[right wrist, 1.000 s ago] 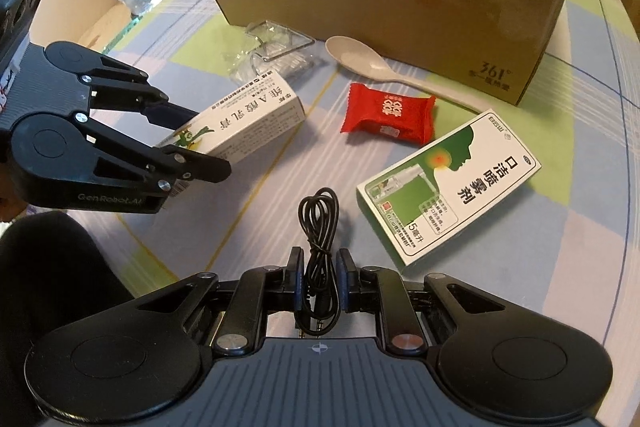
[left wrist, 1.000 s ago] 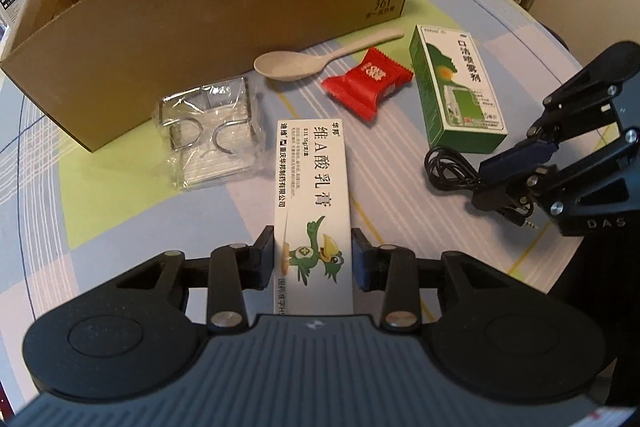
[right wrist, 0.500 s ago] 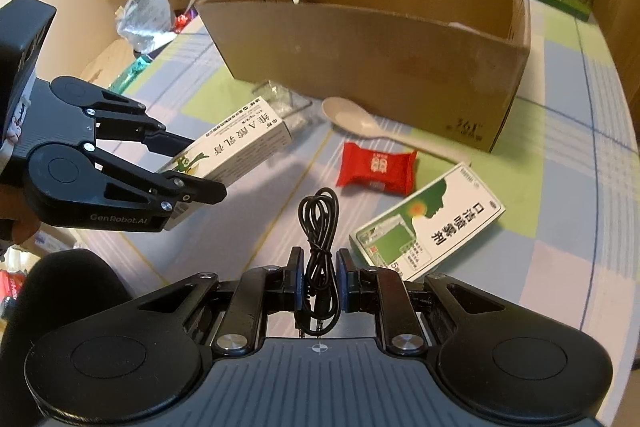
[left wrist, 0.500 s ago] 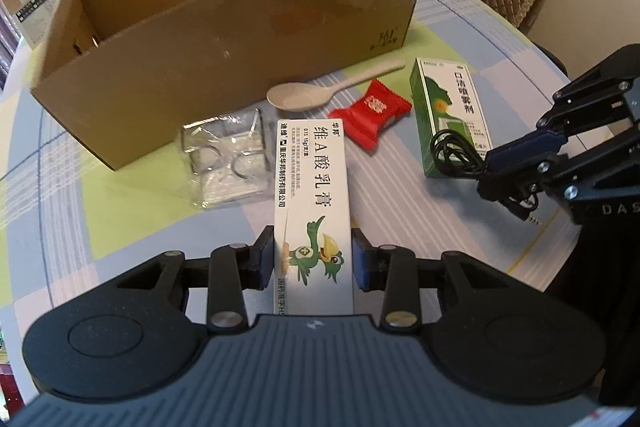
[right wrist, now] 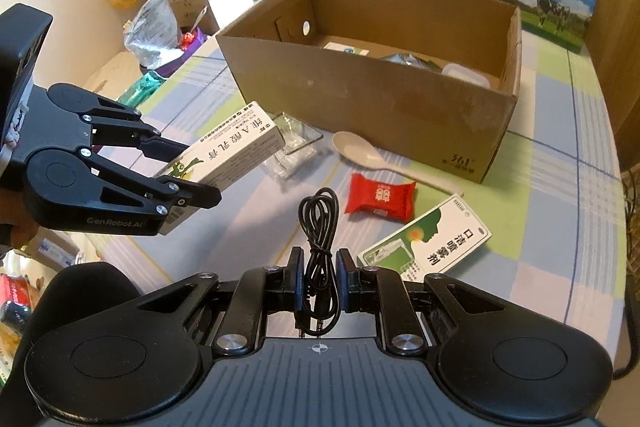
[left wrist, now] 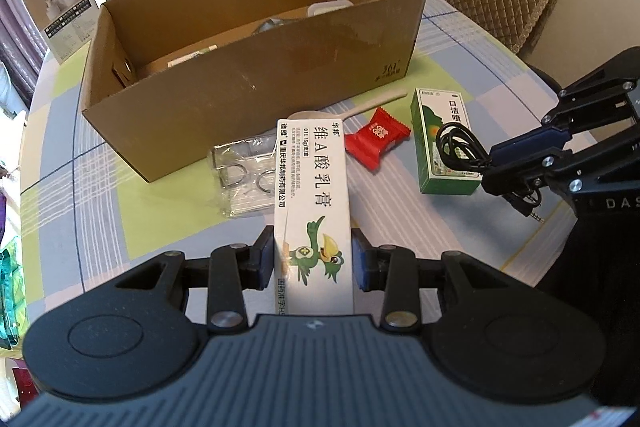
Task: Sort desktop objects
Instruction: 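Carry the ointment box with the left tool while the right tool carries the cable to the cardboard box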
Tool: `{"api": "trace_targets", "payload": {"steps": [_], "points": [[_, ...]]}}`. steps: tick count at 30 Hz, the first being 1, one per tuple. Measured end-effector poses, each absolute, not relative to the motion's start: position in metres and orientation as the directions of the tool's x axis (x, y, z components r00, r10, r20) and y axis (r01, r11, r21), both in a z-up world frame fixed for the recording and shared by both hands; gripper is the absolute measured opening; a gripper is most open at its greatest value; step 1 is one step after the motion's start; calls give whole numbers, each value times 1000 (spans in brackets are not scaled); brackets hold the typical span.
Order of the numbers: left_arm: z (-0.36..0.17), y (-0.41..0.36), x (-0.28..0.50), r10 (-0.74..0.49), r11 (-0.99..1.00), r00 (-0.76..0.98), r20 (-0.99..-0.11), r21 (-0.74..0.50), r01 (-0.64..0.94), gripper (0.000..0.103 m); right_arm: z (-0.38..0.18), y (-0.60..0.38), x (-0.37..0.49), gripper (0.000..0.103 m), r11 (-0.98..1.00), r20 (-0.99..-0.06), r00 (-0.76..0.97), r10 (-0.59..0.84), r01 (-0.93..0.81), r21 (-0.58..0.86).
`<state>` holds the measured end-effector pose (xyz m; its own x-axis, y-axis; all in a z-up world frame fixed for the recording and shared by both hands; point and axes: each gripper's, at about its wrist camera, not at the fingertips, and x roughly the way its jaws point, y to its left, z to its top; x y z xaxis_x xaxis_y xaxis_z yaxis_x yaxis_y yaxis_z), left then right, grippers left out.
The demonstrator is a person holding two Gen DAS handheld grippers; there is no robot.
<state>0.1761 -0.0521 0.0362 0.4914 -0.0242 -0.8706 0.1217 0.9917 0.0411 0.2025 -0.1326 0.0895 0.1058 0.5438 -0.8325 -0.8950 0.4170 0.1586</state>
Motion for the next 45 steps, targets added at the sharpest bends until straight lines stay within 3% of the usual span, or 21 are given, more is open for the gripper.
{"api": "trace_targets", "payload": {"steps": [18, 45], "points": [[63, -40, 182, -21, 994, 532, -846, 40, 103, 33, 122, -125, 230, 13, 453, -797, 175, 578, -881, 134], [112, -1, 286, -6, 996, 595, -804, 48, 74, 33, 159, -52, 328, 13, 466, -752, 260, 606, -882, 70]]}}
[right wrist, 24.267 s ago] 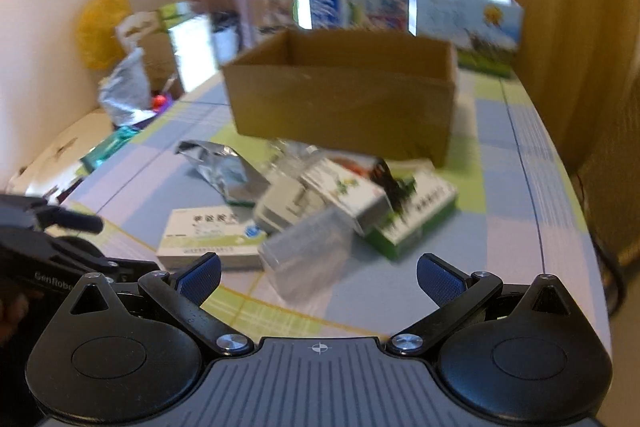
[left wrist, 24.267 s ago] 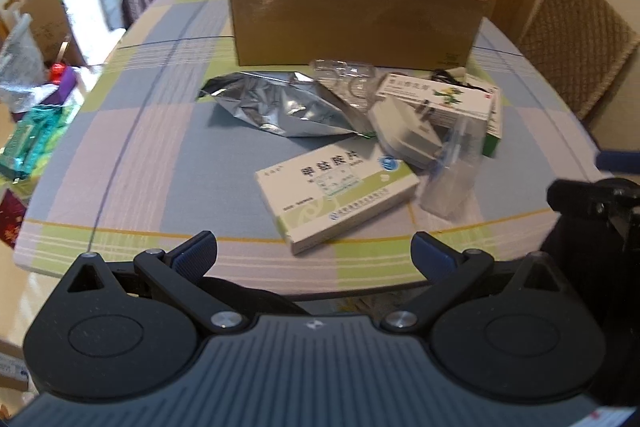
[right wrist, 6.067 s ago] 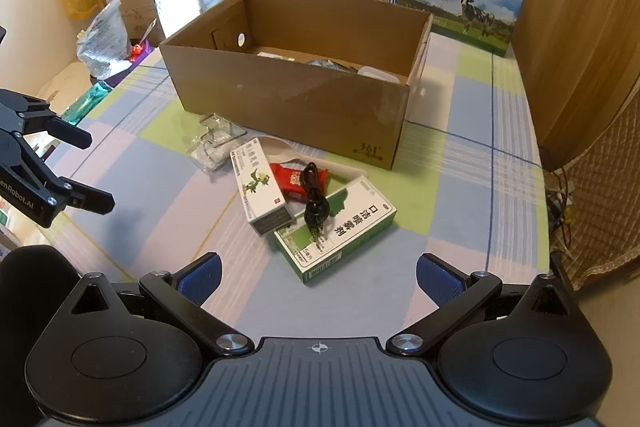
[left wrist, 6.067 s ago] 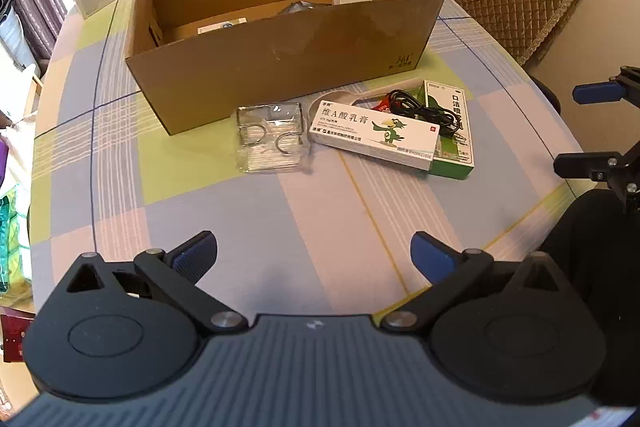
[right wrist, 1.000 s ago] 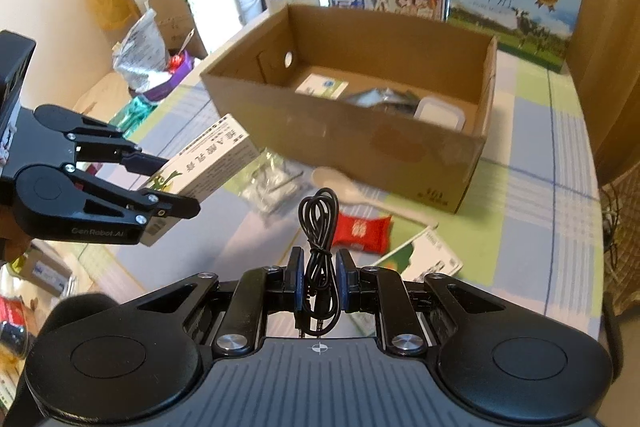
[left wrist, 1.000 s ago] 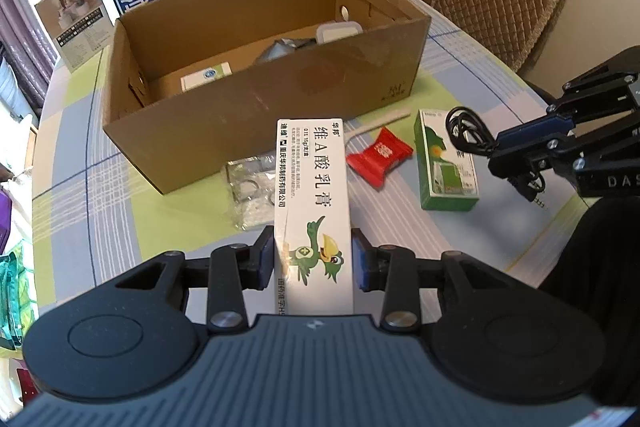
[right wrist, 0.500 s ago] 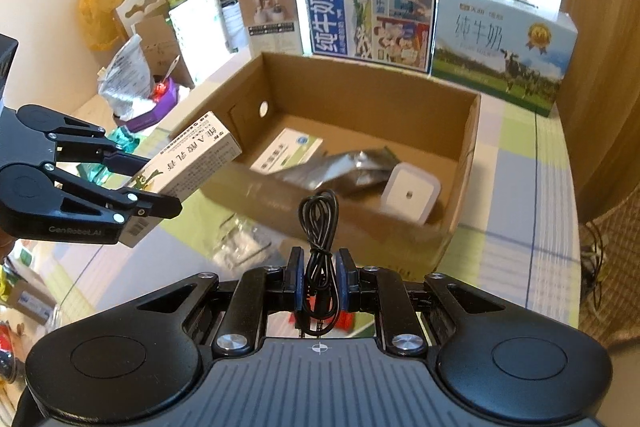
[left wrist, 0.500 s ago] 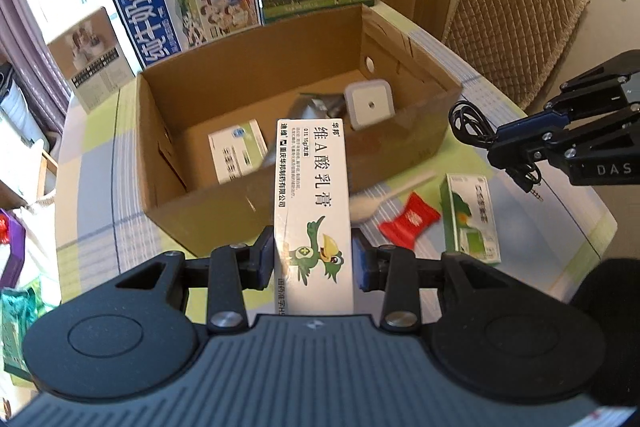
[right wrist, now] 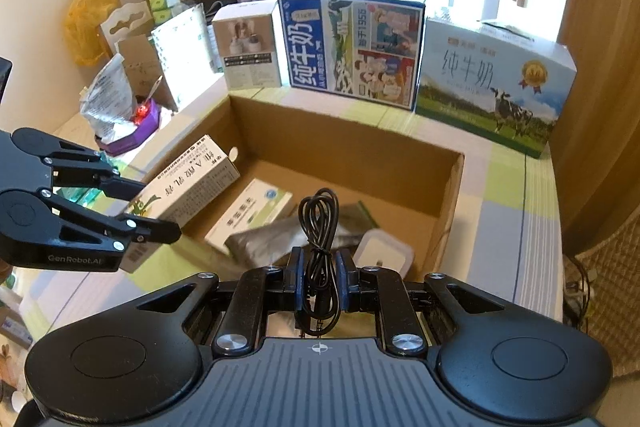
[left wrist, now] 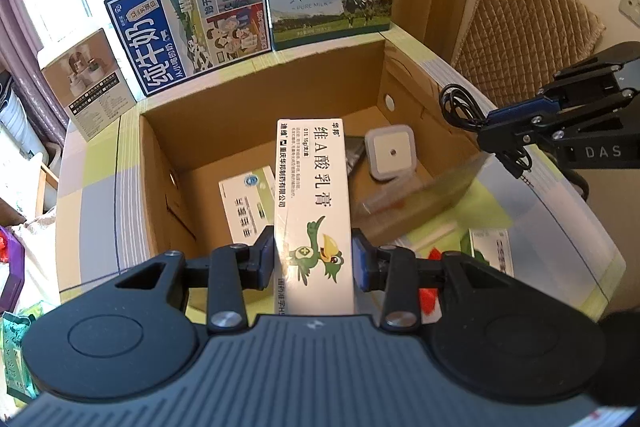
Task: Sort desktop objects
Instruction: 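Carry the ointment box with the left tool while the right tool carries the cable to the cardboard box, then open the left tool to drop the ointment box while the right tool drops the cable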
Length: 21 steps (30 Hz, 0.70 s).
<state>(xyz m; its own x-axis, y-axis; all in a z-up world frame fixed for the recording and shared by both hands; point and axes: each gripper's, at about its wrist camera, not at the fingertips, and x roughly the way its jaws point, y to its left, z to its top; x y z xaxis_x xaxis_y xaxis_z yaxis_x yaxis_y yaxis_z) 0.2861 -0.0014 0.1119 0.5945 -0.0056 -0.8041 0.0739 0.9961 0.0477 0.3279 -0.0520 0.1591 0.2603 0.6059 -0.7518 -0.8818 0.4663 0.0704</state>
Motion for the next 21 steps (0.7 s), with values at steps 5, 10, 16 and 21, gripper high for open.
{"api": "trace_targets", "payload": {"steps": [5, 10, 16, 21], "points": [[111, 10, 310, -13, 999, 596, -803, 20, 49, 33, 153, -35, 344, 13, 475, -753, 245, 610, -874, 100], [108, 23, 330, -12, 1000, 601, -799, 0, 20, 33, 141, -21, 355, 13, 477, -759, 236, 606, -872, 110], [97, 37, 351, -15, 1000, 599, -801, -19, 0, 33, 127, -9, 370, 13, 494, -765, 225, 603, -858, 137], [80, 43, 362, -15, 1000, 590, -807, -23, -6, 33, 114, -2, 378, 13, 500, -773, 217, 596, -854, 145]]}}
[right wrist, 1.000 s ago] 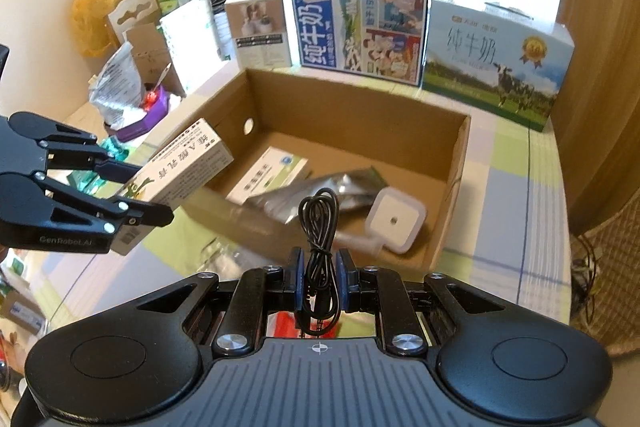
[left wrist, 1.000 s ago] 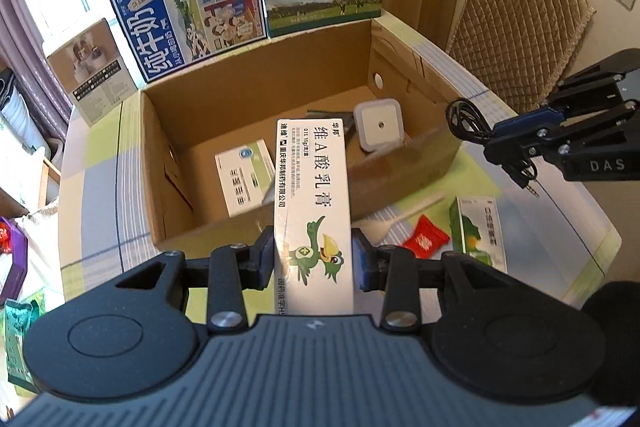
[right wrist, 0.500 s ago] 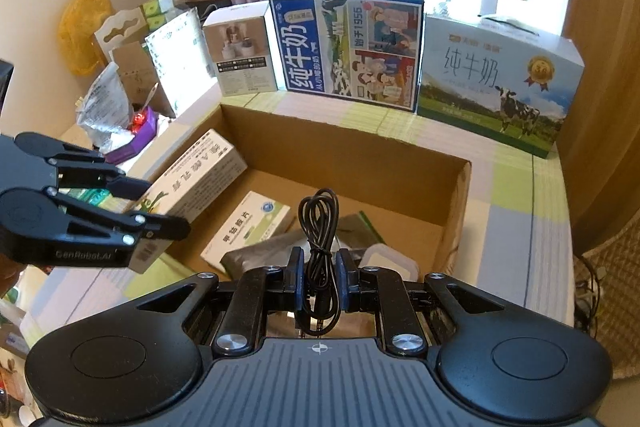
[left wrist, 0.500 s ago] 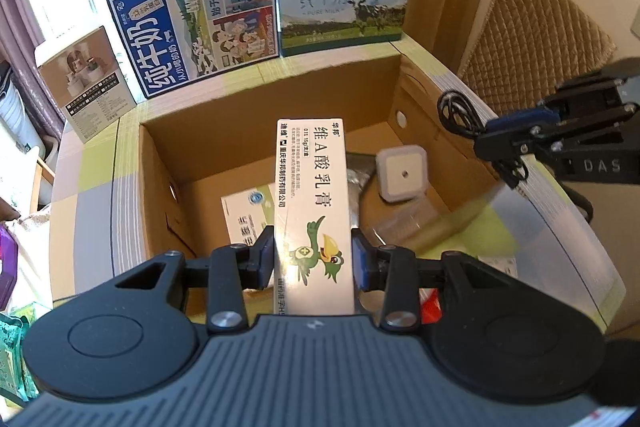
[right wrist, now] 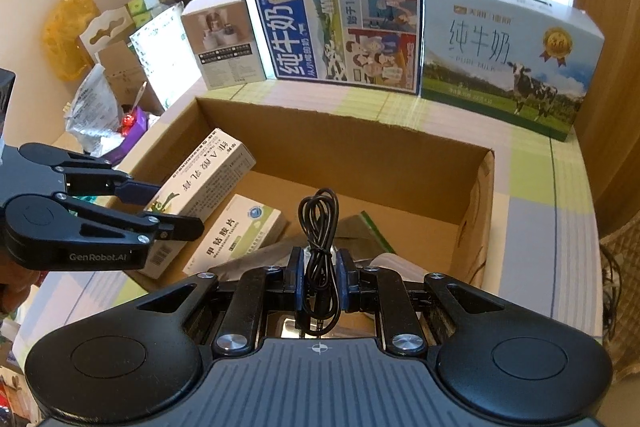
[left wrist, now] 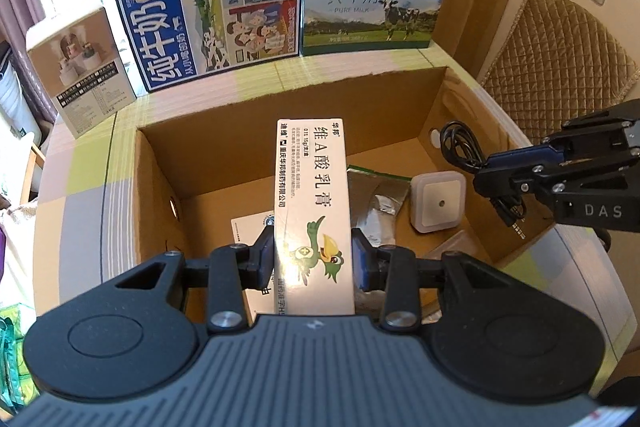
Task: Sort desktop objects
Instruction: 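Open the left tool to drop the ointment box while the right tool drops the cable, then withdraw both tools from the cardboard box back over the table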
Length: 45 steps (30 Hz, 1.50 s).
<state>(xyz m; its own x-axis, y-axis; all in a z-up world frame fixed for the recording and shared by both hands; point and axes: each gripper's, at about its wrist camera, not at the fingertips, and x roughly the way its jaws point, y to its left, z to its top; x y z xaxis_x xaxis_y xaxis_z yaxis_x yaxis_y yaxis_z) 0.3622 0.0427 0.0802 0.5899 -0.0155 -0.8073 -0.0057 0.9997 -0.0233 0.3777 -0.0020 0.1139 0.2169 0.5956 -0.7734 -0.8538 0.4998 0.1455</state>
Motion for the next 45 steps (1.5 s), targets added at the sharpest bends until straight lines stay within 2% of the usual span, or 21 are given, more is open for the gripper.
{"api": "trace_targets", "payload": {"steps": [6, 8, 17, 20, 22, 23, 24, 37, 41, 45], "points": [[62, 47, 369, -4, 1000, 590, -808, -22, -22, 34, 103, 2, 383, 13, 512, -777, 212, 592, -844, 161], [60, 48, 368, 8, 999, 597, -803, -16, -36, 42, 101, 2, 384, 13, 513, -780, 210, 590, -843, 161], [63, 55, 353, 20, 998, 614, -789, -17, -54, 42, 100, 4, 380, 13, 516, -780, 211, 589, -841, 163], [65, 56, 348, 24, 998, 619, -785, -17, -60, 42, 104, 2, 380, 14, 516, -755, 217, 619, -837, 182], [67, 57, 345, 23, 998, 623, -782, -23, -66, 42, 107, -1, 383, 24, 525, -737, 220, 639, -825, 208], [67, 58, 344, 23, 997, 624, -781, -26, -69, 42, 109, -1, 383, 34, 532, -734, 231, 639, -821, 205], [68, 59, 343, 22, 997, 626, -779, -29, -72, 44, 110, -4, 383, 37, 535, -729, 240, 641, -820, 201], [79, 50, 308, 9, 994, 646, -764, -62, -88, 54, 122, -53, 355, 40, 567, -722, 260, 641, -795, 218], [85, 41, 288, 5, 993, 653, -757, -73, -92, 56, 129, -73, 338, 45, 572, -714, 262, 649, -787, 231], [93, 31, 267, 1, 992, 659, -752, -82, -94, 58, 133, -94, 318, 56, 568, -702, 258, 663, -784, 248]]}}
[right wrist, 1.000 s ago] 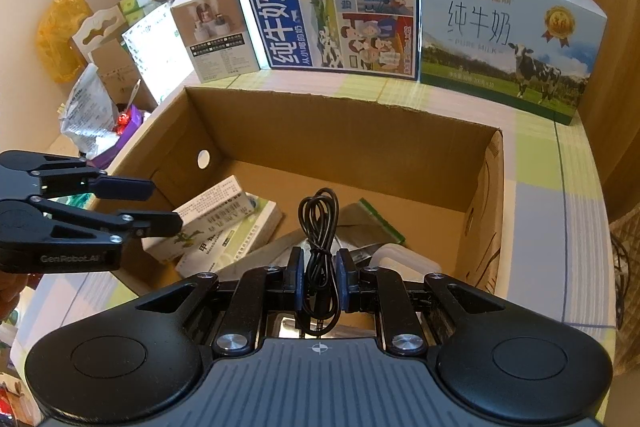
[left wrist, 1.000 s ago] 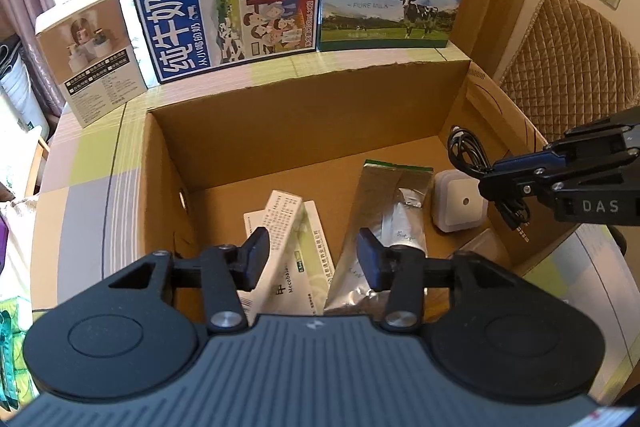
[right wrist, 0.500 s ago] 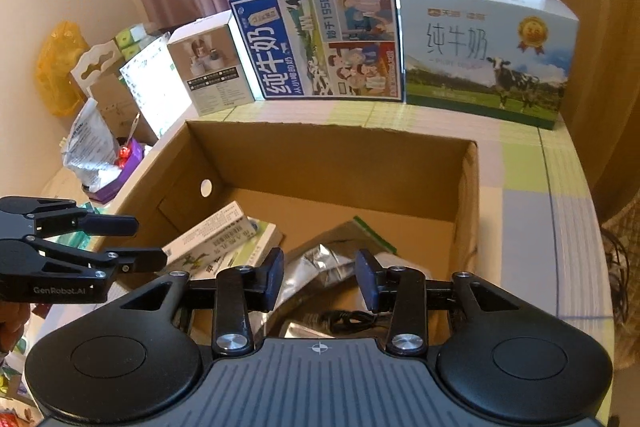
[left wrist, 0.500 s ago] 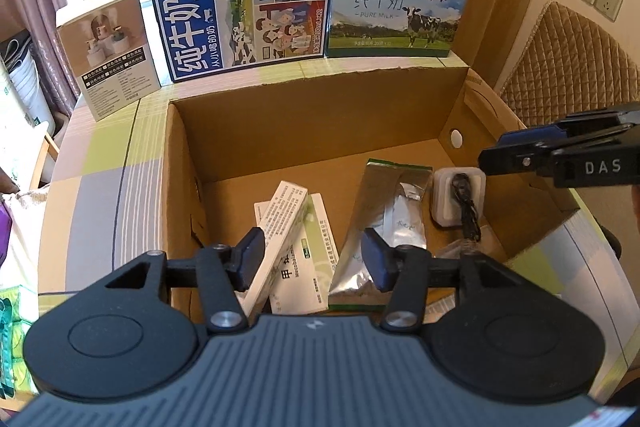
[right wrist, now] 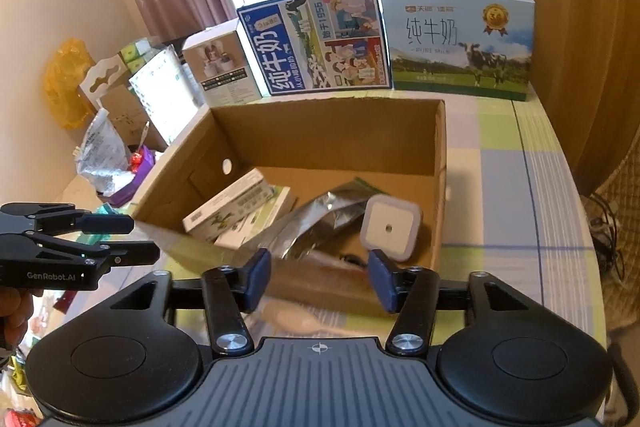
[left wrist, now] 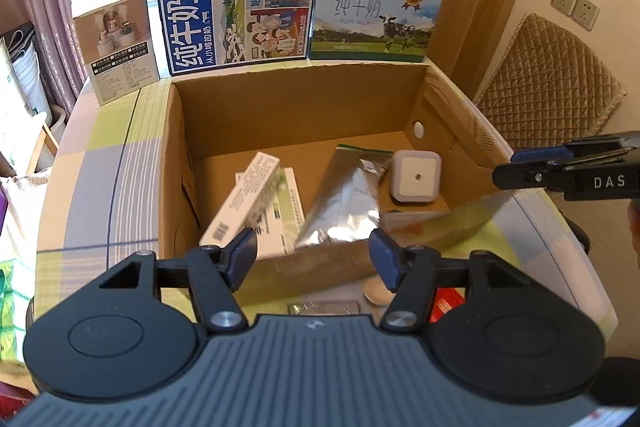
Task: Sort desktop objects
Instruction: 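Withdraw both tools from the cardboard box back over the table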
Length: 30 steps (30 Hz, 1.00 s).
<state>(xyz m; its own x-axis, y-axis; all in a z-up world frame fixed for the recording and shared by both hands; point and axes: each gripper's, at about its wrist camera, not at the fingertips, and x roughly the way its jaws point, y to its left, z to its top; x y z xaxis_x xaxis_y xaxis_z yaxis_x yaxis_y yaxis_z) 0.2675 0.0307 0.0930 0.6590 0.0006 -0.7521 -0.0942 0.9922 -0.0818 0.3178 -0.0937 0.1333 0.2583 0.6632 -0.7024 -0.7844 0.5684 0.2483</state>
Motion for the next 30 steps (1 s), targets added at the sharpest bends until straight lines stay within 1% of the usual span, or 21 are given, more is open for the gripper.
{"api": "trace_targets", "payload": {"steps": [5, 8, 9, 10, 12, 15, 19, 22, 23, 26, 30], "points": [[100, 18, 243, 3, 993, 658, -753, -77, -94, 59, 135, -120, 296, 63, 580, -697, 263, 667, -771, 264], [103, 13, 229, 7, 992, 659, -752, -79, -101, 64, 137, -136, 284, 72, 590, -691, 268, 672, -757, 280], [104, 10, 224, 7, 992, 658, -753, -78, -100, 64, 137, -141, 281, 76, 594, -689, 270, 672, -753, 284], [105, 7, 219, 6, 992, 658, -753, -78, -99, 65, 137, -145, 278, 78, 597, -688, 272, 673, -749, 288], [106, 3, 211, 4, 992, 656, -754, -79, -98, 69, 137, -153, 271, 85, 605, -690, 273, 671, -740, 295], [105, -3, 200, 6, 992, 657, -754, -80, -101, 72, 135, -164, 261, 92, 615, -692, 273, 668, -727, 307], [103, -8, 187, 16, 991, 655, -756, -77, -112, 78, 131, -176, 251, 97, 628, -701, 271, 659, -712, 315], [99, -10, 177, 23, 990, 651, -759, -73, -120, 84, 128, -183, 245, 100, 640, -709, 273, 650, -699, 318], [97, -10, 174, 27, 990, 649, -760, -71, -124, 85, 126, -185, 242, 101, 646, -712, 275, 646, -694, 318], [91, -11, 165, 39, 989, 642, -766, -62, -134, 95, 119, -190, 236, 101, 663, -724, 280, 631, -678, 316], [80, -12, 156, 56, 988, 626, -778, -46, -144, 101, 105, -194, 228, 101, 686, -743, 271, 612, -648, 330]]}}
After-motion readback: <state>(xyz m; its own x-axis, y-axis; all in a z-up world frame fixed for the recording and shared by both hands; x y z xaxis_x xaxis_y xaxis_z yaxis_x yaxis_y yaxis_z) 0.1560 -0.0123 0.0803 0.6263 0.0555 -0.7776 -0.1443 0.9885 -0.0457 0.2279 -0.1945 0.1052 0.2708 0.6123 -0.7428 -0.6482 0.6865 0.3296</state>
